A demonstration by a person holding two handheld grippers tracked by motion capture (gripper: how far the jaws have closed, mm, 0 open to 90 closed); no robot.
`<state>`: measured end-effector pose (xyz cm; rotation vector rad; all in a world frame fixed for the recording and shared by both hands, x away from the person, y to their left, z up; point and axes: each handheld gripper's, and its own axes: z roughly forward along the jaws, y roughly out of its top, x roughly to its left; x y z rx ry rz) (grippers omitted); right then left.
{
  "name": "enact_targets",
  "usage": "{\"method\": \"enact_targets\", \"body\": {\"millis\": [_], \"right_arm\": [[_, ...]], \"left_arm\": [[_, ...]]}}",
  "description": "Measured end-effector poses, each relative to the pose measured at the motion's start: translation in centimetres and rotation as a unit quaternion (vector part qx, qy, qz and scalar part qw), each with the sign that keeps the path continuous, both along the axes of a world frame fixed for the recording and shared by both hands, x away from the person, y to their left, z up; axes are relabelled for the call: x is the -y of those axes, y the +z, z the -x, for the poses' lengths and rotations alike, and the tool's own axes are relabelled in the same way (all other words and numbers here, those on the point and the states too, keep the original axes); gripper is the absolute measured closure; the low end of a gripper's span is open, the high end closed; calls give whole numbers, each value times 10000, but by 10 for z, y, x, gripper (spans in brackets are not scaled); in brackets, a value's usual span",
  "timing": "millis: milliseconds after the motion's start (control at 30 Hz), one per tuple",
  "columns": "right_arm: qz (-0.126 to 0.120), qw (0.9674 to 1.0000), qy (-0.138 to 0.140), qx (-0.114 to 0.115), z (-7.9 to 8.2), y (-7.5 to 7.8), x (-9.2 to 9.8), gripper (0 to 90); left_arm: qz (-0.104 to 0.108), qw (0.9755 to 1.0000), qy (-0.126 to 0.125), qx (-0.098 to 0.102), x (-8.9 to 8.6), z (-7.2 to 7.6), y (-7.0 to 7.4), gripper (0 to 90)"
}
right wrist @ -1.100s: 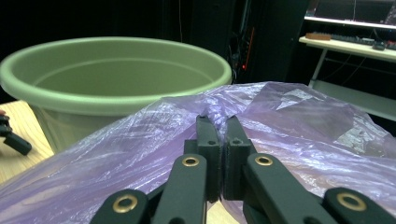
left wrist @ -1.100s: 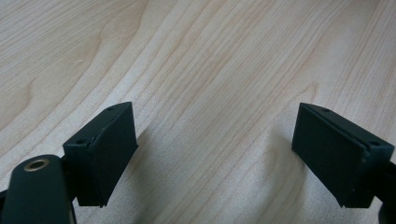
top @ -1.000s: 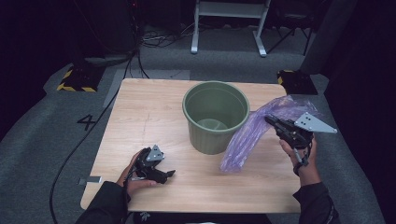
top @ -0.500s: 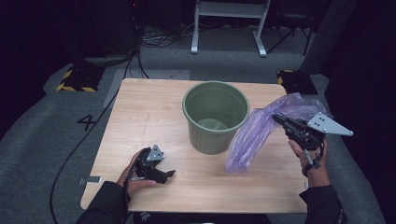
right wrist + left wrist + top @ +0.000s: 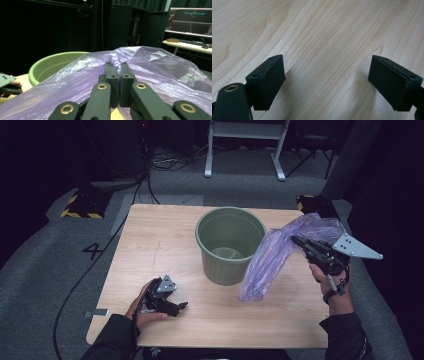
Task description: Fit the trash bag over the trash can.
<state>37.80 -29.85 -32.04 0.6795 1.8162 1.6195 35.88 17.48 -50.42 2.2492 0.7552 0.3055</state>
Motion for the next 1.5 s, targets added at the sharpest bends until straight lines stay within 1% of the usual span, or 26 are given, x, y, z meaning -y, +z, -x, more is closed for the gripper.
{"method": "enact_targets", "body": {"millis": [133,333,367,467,533,633,733,900,1000,1033,1067,1133,1233,1300,1367,1500], "right_arm": [[83,10000,-40,2,-9,6,-7,890],[107,9999,-54,-16,-20,13,-16,891],[143,9999,-67,-17,-22,14,-19,891],[139,9999,-62,-24,-28,18,-27,891],[208,9997,-89,-1,-33,20,-32,891],[190,9998,-70,-6,-39,25,-39,891],[215,9997,-105,19,-44,31,-46,891],[225,9997,-135,23,-51,36,-55,891],[233,9996,-163,-10,-56,35,-57,891],[221,9996,-167,-35,-58,34,-58,891],[270,9994,-184,-60,-60,33,-58,891],[308,9992,-219,-91,-64,32,-58,891],[365,9988,-299,-138,-71,32,-59,891],[357,9986,-347,-169,-75,31,-58,891],[364,9984,-388,-205,-79,30,-58,891],[330,9980,-466,-283,-85,26,-59,892]], "left_arm": [[13,10000,-16,-14,0,-1,0,134],[15,10000,-29,-13,0,-1,0,133],[10,10000,-30,-10,0,-1,0,133],[17,10000,-45,-8,0,-2,0,133],[16,10000,-54,-5,0,-2,0,134],[13,10000,-62,-2,0,-2,0,134],[-6,10000,-54,0,0,-2,0,133],[-118,9999,-59,3,3,0,4,155],[17,10000,-95,4,3,0,8,155],[15,9999,-86,75,3,1,10,155],[7,9999,-73,109,3,1,12,155],[150,9998,-79,144,2,1,18,158],[256,9993,-76,267,1,3,28,160],[371,9985,-79,392,1,6,37,160],[429,9978,-100,496,0,9,44,160],[658,9950,-179,725,0,15,62,167]]}}
